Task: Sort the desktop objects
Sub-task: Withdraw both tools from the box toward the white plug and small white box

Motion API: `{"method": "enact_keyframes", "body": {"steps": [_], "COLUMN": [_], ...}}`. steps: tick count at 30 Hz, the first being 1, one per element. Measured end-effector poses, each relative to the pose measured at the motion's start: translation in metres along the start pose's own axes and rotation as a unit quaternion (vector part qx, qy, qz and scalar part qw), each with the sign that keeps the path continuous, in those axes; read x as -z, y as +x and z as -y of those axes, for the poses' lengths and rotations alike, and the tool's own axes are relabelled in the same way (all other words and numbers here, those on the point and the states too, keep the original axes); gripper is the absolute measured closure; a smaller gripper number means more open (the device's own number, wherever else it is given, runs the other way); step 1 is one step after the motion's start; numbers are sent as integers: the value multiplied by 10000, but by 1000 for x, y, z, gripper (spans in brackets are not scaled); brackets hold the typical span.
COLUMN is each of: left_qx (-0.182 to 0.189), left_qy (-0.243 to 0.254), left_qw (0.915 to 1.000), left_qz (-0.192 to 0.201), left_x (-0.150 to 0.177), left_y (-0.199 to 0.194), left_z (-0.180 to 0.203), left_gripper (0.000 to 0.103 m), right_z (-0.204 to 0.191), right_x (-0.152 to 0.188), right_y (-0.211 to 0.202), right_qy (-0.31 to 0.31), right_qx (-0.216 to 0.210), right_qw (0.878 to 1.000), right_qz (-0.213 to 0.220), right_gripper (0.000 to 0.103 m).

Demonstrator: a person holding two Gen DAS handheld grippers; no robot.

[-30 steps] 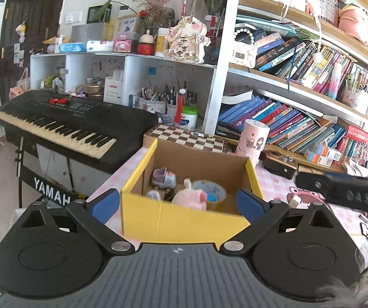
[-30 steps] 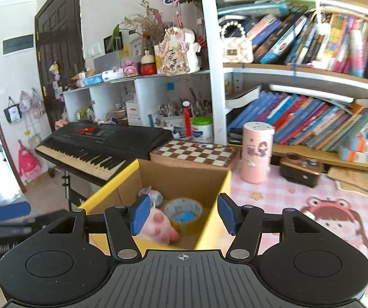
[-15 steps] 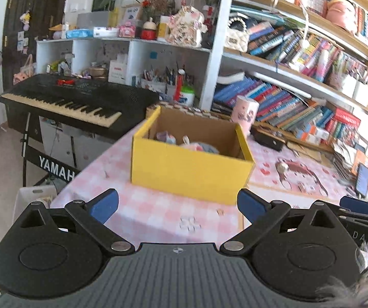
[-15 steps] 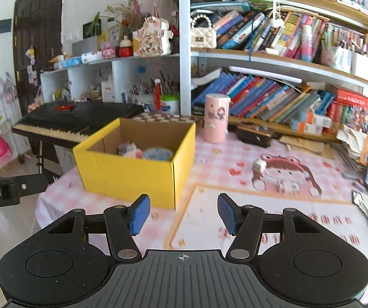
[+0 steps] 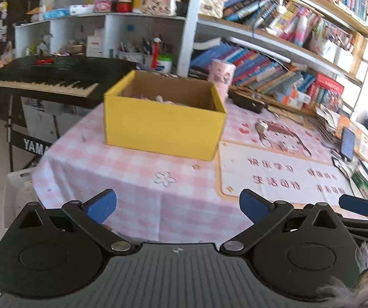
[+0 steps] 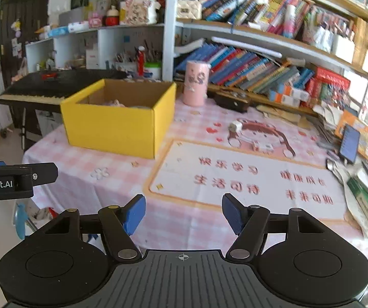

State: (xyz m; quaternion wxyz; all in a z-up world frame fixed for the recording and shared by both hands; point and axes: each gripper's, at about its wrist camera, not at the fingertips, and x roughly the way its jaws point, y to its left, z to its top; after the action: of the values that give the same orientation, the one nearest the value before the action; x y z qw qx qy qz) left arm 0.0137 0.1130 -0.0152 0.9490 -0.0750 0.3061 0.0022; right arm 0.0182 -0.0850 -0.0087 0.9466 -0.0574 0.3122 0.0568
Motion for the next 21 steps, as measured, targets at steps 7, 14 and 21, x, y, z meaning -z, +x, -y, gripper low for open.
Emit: {"method": "enact_keyframes", "body": {"steps": [7,14,21], "left_qx": [244,475,669], "left_qy": [246,426,587], "left_qw": [9993,9977,9954], "left_qz": [-154,-248,-367], "left_x": [0,-7,-14], "left_y": [13,30,51], "left_z": [22,47,70], "left_gripper": [0,0,0], "right_z": [18,39,61], "right_x": [8,7,5], "right_y": [0,4,14], "right_qy": [307,483,654], "right_qx": [256,471,655], "right_qw": [9990,9974,9951], "right_qz": [-176,-261,-359], "right_gripper": [35,34,34]}}
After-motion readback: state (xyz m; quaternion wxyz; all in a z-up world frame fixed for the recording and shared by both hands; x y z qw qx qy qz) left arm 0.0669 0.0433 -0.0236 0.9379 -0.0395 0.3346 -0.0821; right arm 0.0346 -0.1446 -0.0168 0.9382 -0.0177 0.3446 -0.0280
